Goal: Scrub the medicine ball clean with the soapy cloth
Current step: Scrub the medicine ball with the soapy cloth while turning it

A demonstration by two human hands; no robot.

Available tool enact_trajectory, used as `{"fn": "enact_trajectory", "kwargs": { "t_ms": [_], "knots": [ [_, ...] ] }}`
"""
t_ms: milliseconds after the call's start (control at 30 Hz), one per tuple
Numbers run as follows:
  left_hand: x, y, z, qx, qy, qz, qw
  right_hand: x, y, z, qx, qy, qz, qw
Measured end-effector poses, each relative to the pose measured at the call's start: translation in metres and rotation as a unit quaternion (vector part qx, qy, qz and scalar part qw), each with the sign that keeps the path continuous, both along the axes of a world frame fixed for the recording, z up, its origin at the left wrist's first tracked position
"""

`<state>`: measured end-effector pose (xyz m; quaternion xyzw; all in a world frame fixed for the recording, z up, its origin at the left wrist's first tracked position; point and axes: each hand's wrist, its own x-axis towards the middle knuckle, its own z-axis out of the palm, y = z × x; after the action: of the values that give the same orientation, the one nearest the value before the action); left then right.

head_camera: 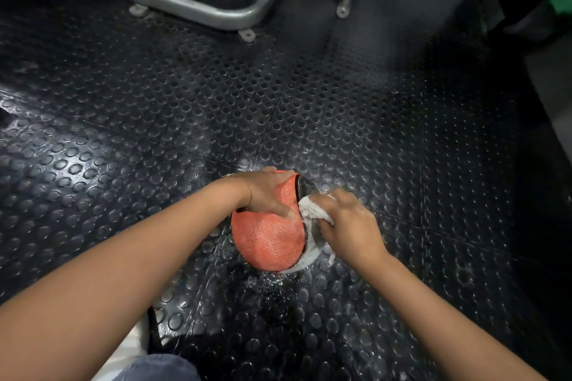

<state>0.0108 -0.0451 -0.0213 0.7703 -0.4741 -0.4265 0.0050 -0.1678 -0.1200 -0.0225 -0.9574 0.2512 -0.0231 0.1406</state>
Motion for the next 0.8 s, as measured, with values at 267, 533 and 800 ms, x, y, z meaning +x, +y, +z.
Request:
{"fn": "enact_trajectory", "kwargs": {
  "t_ms": [267,533,800],
  "knots": [
    [0.001,-0.009,-0.001,0.000,-0.012,-0.012,1.000,0.001,-0.006,-0.003,-0.014,-0.008,-0.001,1.000],
    [0.007,-0.012,0.000,0.003,0.004,-0.036,0.999,-0.010,-0.001,-0.007,-0.007,-0.023,0.017,1.000],
    [0.009,-0.006,-0.005,-0.019,0.035,-0.003,0.999,0.007,-0.009,0.003,0.051,0.039,-0.019,0.998]
  ]
}}
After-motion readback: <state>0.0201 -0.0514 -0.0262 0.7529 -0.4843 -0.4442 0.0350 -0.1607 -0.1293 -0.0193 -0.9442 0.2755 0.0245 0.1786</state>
